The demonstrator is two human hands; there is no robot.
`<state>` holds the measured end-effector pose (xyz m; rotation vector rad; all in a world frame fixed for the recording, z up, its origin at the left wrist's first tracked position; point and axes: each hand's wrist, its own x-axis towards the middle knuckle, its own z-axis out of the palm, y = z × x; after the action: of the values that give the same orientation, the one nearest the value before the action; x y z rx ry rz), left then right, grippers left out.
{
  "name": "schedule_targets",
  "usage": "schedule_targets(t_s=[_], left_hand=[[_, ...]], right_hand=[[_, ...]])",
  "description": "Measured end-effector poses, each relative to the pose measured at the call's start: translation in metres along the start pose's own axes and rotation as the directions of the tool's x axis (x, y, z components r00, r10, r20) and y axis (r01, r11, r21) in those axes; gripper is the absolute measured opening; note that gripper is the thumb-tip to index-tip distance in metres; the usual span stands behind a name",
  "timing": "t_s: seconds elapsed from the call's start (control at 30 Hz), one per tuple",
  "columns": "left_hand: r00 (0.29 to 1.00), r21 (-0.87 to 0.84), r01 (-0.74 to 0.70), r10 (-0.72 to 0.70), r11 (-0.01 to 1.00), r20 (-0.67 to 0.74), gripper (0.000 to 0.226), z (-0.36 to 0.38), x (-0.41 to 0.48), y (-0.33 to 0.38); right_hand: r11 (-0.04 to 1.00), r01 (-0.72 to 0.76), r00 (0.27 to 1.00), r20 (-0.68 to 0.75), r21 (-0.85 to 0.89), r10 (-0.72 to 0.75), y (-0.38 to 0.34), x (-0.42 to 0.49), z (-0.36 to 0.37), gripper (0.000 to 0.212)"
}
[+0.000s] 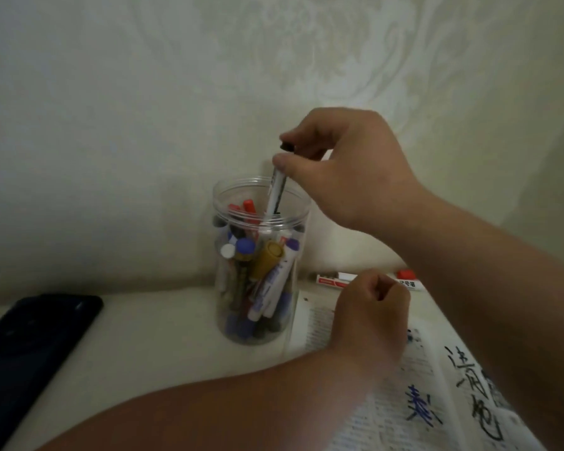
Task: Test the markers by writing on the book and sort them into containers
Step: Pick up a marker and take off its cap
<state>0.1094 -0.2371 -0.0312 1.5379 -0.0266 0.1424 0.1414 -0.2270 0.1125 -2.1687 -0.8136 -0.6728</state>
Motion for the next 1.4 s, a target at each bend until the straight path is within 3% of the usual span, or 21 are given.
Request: schedule_targets(t_s=[0.2,0.27,0.33,0.4,0.47,0.53,0.57,0.6,0.67,0.73,0.8,0.87,1.03,1.13,1.2,1.3,1.4], left_hand=[[0.999,0.036,-0.047,0.046,0.998,0.024,0.03,0.002,0.003,-0.004],[0.997,0.069,-0.031,0.025,0.997,0.077,0.016,0.004,0.004,-0.006],[0.994,0.124,-0.037,0.024,0.992,0.11,0.007,0.004,0.005,-0.007],[0.997,0.12,-0.071,0.066,0.99,0.048,0.017,0.001,0.005,-0.007],[0.997,0.057,-0.083,0.083,0.995,-0.004,0.023,-0.003,0.005,-0.009],[1.0,-0.029,-0.026,0.026,0.999,-0.011,0.018,-0.002,0.003,-0.005],[1.0,-0.046,-0.012,0.011,0.999,-0.004,0.015,0.0,0.003,-0.006],[1.0,-0.037,-0.008,0.009,0.999,0.01,0.015,0.001,0.003,-0.007],[0.999,0.014,-0.029,0.029,0.999,0.022,0.015,0.003,0.001,-0.007],[0.997,0.087,-0.077,0.075,0.993,0.019,0.016,0.005,0.0,-0.008],[0.994,0.146,-0.112,0.111,0.983,0.019,0.017,0.006,-0.002,-0.008],[0.991,0.178,-0.134,0.134,0.975,0.016,0.017,0.007,-0.003,-0.006],[0.989,0.185,-0.146,0.146,0.972,0.013,0.015,0.009,-0.006,-0.004],[0.988,0.207,-0.157,0.153,0.966,0.036,0.014,0.01,-0.007,-0.005],[0.966,0.272,-0.258,0.247,0.927,0.073,0.01,0.01,-0.009,-0.007],[0.889,0.436,-0.457,0.414,0.775,0.197,0.025,0.01,-0.016,-0.01],[0.801,0.491,-0.597,0.44,0.634,0.405,0.044,0.009,-0.024,-0.006]], right_hand=[[0.992,0.082,0.986,0.151,-0.093,-0.067,-0.013,0.004,0.005,0.017],[0.964,0.131,0.959,0.276,-0.232,-0.064,-0.012,-0.001,0.013,0.033],[0.966,0.112,0.942,0.334,-0.233,-0.028,-0.01,-0.008,0.018,0.047],[0.985,0.098,0.973,0.222,-0.145,-0.064,-0.006,-0.012,0.009,0.047],[0.997,0.072,0.995,-0.062,-0.003,-0.072,0.003,-0.015,-0.013,0.038],[0.998,-0.034,0.963,-0.263,0.06,0.049,0.025,-0.022,-0.043,0.027],[0.991,-0.133,0.952,-0.279,-0.01,0.125,0.042,-0.028,-0.059,0.022],[0.954,-0.262,0.945,-0.238,-0.148,0.223,0.062,-0.038,-0.074,0.018],[0.756,-0.463,0.871,-0.079,-0.464,0.485,0.105,-0.067,-0.1,0.012],[0.568,-0.497,0.748,0.009,-0.656,0.664,0.139,-0.101,-0.117,0.017],[0.48,-0.507,0.675,0.017,-0.716,0.737,0.16,-0.126,-0.126,0.023],[0.447,-0.468,0.652,0.044,-0.762,0.757,0.171,-0.14,-0.129,0.026],[0.499,-0.346,0.654,0.178,-0.794,0.736,0.185,-0.148,-0.12,0.028],[0.54,-0.266,0.702,0.224,-0.799,0.676,0.18,-0.144,-0.119,0.028],[0.614,-0.238,0.756,0.254,-0.752,0.604,0.172,-0.145,-0.125,0.028],[0.77,-0.393,0.787,0.25,-0.502,0.565,0.142,-0.154,-0.135,0.017],[0.876,-0.44,0.831,0.28,-0.199,0.481,0.107,-0.168,-0.144,0.015]])
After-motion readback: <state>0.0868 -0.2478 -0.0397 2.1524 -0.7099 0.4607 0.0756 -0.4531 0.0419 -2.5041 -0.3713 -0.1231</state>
